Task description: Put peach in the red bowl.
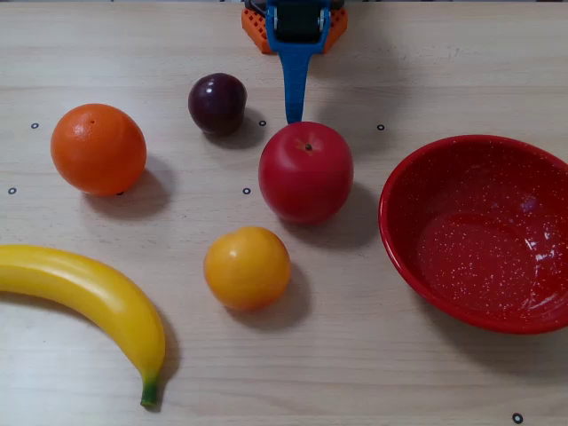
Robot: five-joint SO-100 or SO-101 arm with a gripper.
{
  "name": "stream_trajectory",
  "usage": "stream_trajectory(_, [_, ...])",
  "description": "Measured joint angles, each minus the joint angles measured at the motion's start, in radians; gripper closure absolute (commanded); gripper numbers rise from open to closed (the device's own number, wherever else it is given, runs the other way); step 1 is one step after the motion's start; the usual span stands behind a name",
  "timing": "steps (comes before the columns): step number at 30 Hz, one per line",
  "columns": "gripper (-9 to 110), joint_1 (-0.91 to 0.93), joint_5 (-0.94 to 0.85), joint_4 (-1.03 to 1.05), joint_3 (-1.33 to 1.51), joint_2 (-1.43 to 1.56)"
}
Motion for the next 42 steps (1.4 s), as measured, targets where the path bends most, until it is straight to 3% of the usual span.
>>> stream_trajectory(26, [102,0.0,-0.035,-0.06,-0.051,-0.035])
stream_trajectory(32, [102,0.0,-0.071,0.147,-0.178,-0.181])
stream_trajectory(42, [102,0.037,-0.196,0.54,-0.646,-0.314])
